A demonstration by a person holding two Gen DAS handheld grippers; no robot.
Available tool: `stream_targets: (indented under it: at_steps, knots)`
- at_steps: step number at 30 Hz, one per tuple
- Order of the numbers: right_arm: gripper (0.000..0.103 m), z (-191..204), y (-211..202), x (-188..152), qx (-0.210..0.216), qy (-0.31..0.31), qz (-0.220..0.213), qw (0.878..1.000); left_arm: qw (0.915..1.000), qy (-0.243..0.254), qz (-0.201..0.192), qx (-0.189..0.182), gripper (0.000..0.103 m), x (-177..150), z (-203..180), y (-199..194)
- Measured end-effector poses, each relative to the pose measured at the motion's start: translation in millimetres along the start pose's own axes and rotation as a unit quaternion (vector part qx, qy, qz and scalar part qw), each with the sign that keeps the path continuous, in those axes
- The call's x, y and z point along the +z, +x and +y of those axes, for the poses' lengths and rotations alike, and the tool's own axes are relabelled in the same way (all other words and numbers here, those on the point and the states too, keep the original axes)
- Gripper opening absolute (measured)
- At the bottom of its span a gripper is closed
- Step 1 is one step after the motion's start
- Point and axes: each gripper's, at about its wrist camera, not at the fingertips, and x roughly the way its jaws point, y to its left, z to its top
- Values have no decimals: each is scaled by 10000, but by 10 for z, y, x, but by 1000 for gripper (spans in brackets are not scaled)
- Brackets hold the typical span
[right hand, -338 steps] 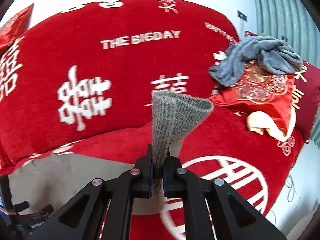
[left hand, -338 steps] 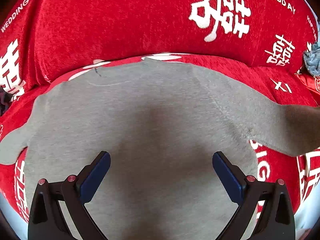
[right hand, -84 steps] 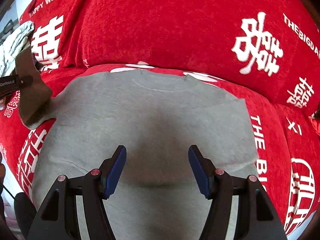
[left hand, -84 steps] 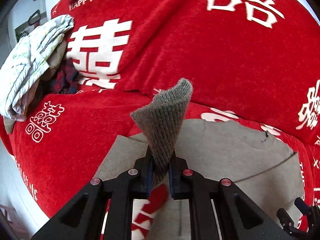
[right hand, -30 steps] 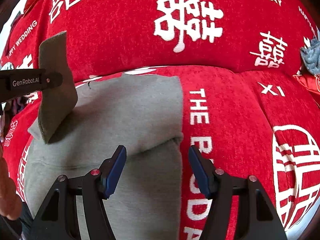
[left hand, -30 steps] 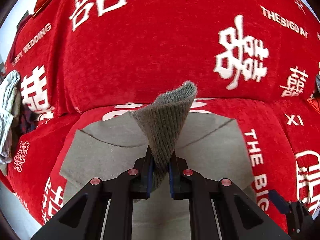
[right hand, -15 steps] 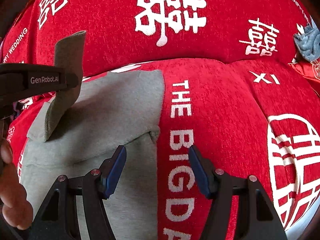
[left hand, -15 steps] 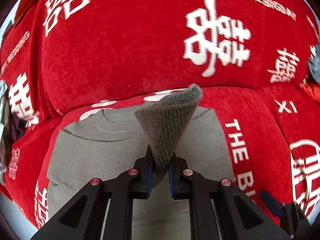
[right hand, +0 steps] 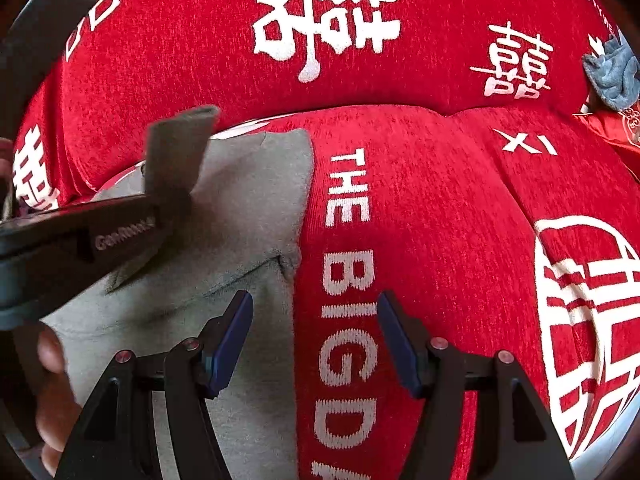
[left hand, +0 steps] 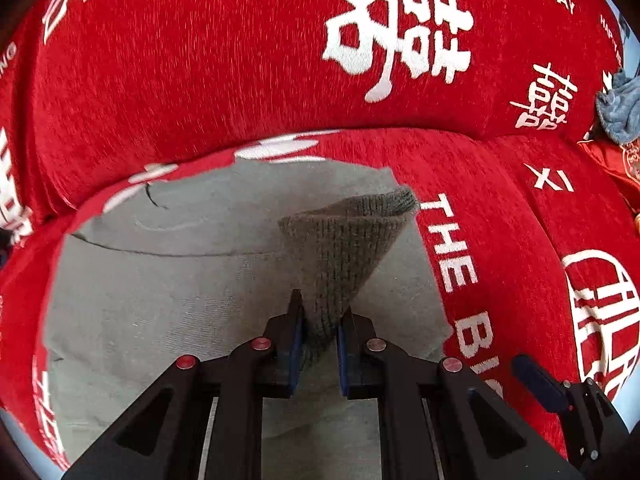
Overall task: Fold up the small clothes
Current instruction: 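Lower the sleeve cuff onto the sweater body and open the left gripper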
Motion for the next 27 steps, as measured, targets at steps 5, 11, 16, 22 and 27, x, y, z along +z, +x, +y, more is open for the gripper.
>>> stream_targets:
  at_steps: [5, 11, 16, 22, 27]
  knots:
    - [68, -20, 9, -1, -30, 37, 35, 10000, 9969, -303, 210, -689, 17, -62, 195, 154]
    - [68, 18, 37, -11, 5, 9, 62, 10000, 9928, -485, 252, -1063, 81, -120, 294, 244]
    - [68, 6, 27, -26, 29, 15, 47, 10000, 9895, -402, 178, -1376, 81, -170, 335, 142]
    - [68, -32, -62, 185, 196, 283, -187, 9992, 9800, -714, -258, -1841, 81, -197, 747, -160]
    - [68, 289, 188, 714, 185, 6, -4, 9998, 9836, -1276, -7, -1276, 81, -171, 1175, 19]
